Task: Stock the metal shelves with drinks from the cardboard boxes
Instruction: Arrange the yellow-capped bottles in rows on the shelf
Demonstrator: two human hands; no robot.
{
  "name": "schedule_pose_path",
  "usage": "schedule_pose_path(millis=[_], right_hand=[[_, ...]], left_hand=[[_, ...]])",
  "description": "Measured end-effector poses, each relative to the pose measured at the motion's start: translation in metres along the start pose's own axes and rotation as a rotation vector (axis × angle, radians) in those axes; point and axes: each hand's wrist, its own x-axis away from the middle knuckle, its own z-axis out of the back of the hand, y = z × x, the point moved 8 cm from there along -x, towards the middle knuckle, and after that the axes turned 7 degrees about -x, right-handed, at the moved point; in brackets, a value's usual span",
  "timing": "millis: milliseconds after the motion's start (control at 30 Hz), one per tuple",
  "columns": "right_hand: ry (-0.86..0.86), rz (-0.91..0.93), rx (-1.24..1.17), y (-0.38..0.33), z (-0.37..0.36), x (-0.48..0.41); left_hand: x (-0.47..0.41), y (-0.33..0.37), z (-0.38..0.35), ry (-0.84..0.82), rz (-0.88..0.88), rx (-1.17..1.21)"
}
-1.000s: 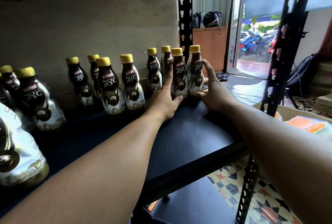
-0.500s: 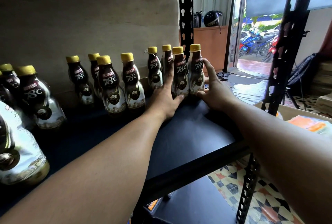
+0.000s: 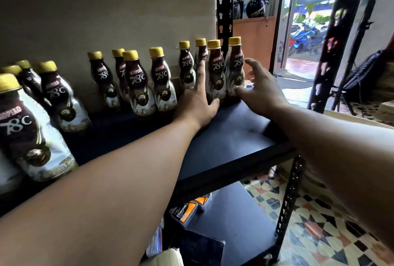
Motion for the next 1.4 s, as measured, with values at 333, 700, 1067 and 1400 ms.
schedule_pose_path(millis=[333,700,1067,1400], right_hand=[[-0.256,-0.133,0.308,-0.041,0.011,0.117],[-0.263,-0.121,0.013,-0.116,-0.028,0.280],[-1.293,-0.303,0.203,-0.101,-0.164,0.446],[-1.024,-0.508,0.085,0.003,-0.228,0.512]], left_hand=[[0.103,-0.001,0.040,-0.254,-0.038,-0.011],[0.292,-0.050,0.121,-0.199,-0.002,0.264],[0.492,-0.177,0.032,-1.119,0.334,0.022],[0.583,-0.280,-0.039,-1.058,0.637,-0.034]])
